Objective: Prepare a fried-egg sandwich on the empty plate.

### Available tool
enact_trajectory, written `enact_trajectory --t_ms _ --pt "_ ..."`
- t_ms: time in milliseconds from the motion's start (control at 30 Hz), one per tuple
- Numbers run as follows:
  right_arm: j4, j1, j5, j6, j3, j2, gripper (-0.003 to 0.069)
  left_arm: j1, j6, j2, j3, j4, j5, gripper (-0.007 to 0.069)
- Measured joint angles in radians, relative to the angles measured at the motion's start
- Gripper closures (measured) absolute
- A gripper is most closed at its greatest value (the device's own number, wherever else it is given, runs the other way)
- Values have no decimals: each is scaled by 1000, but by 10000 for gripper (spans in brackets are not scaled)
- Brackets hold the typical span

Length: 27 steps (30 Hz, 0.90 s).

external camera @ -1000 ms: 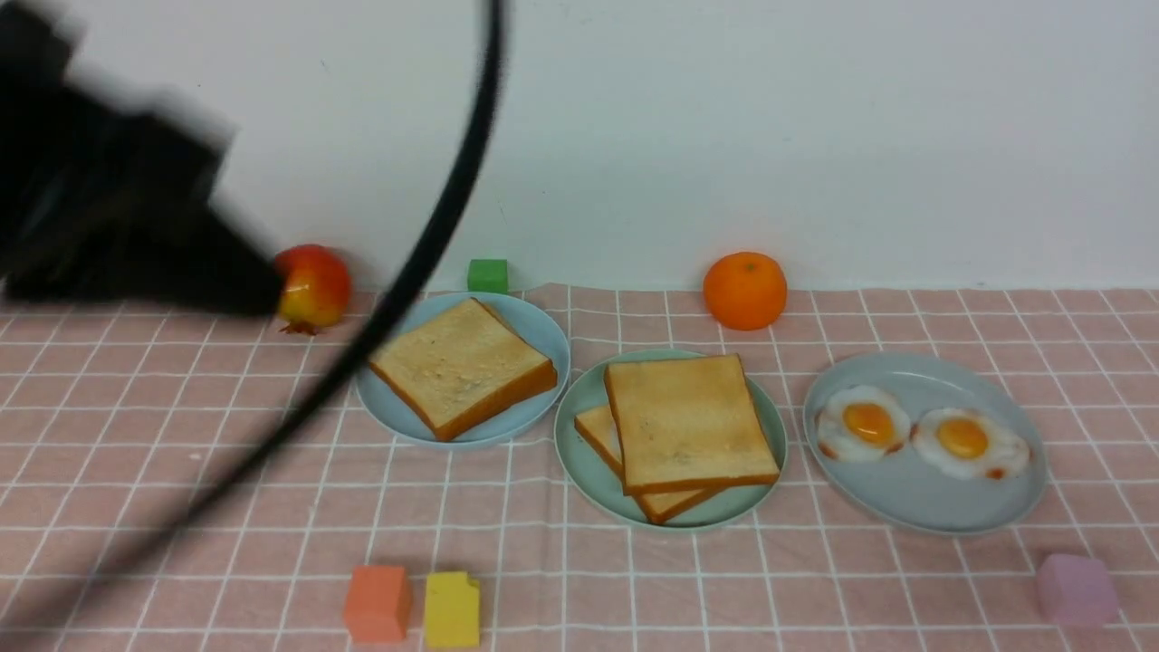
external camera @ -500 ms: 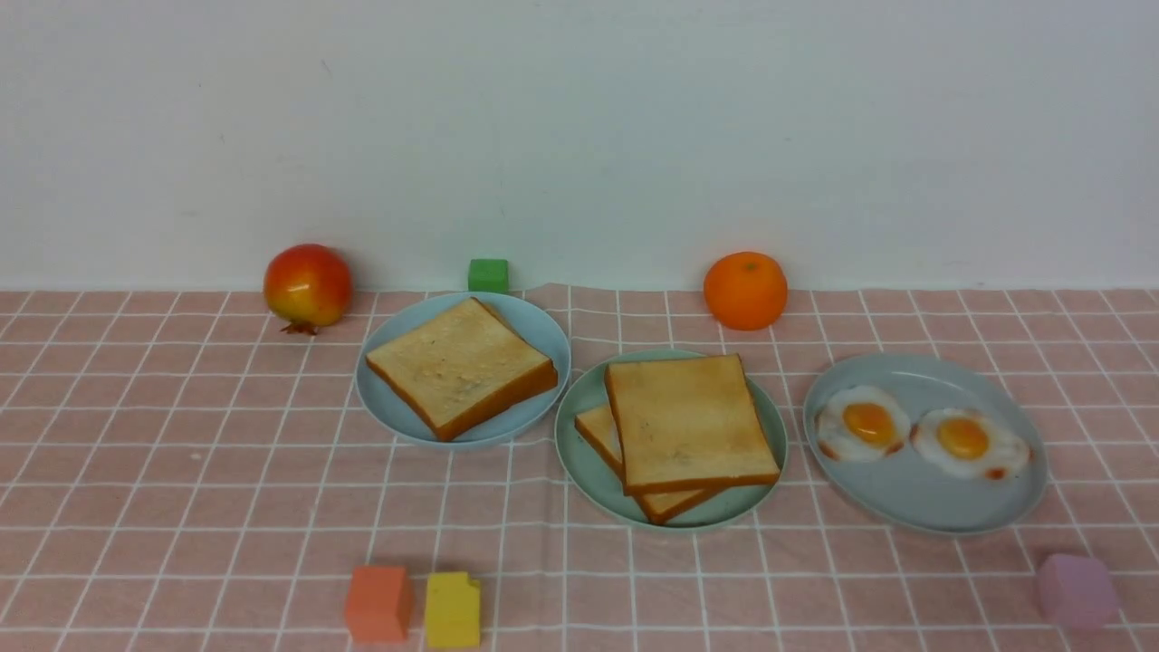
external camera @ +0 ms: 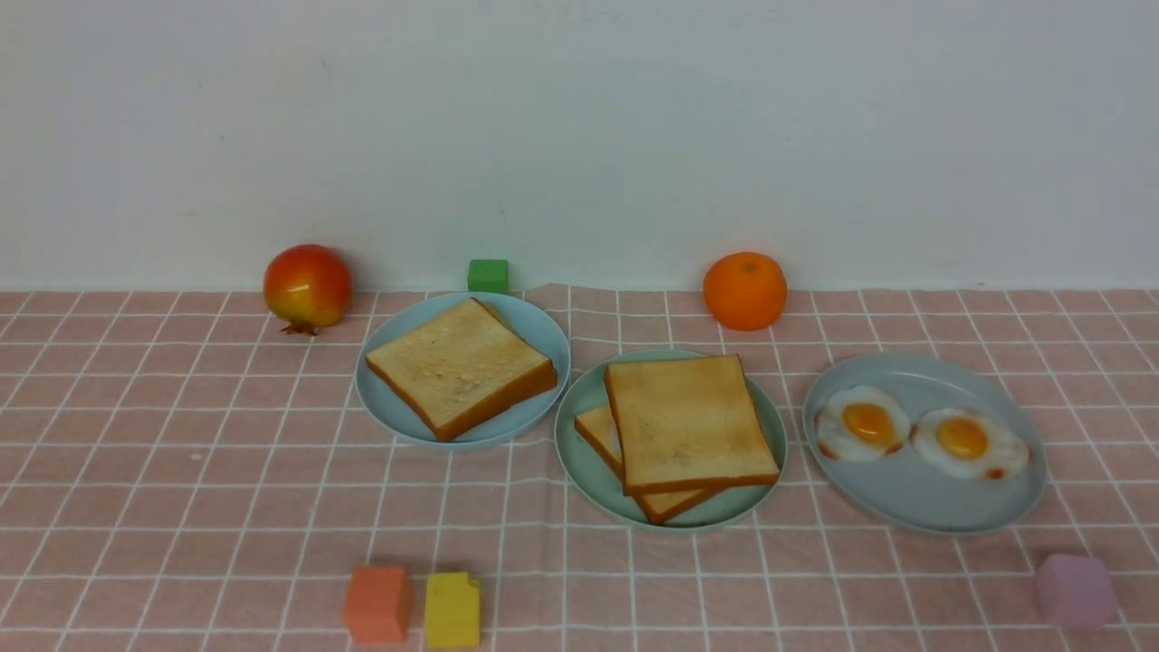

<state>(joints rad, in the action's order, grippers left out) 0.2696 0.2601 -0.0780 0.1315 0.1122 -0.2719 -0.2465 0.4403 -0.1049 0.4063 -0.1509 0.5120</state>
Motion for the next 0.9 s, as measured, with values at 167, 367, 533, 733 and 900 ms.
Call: enact_trajectory --t_ms 167,367,533,733,900 --pt "1 0 0 0 0 0 648 77 50 98 -226 -53 -68 612" --pt "1 0 0 0 0 1 644 165 20 115 -419 21 -120 612" --pt "1 0 0 0 0 1 642 181 -3 115 -420 28 -133 612" --pt "1 0 0 0 0 3 636 181 -3 115 -421 28 -134 612" --pt "1 0 0 0 0 3 631 181 -3 115 -421 28 -134 612"
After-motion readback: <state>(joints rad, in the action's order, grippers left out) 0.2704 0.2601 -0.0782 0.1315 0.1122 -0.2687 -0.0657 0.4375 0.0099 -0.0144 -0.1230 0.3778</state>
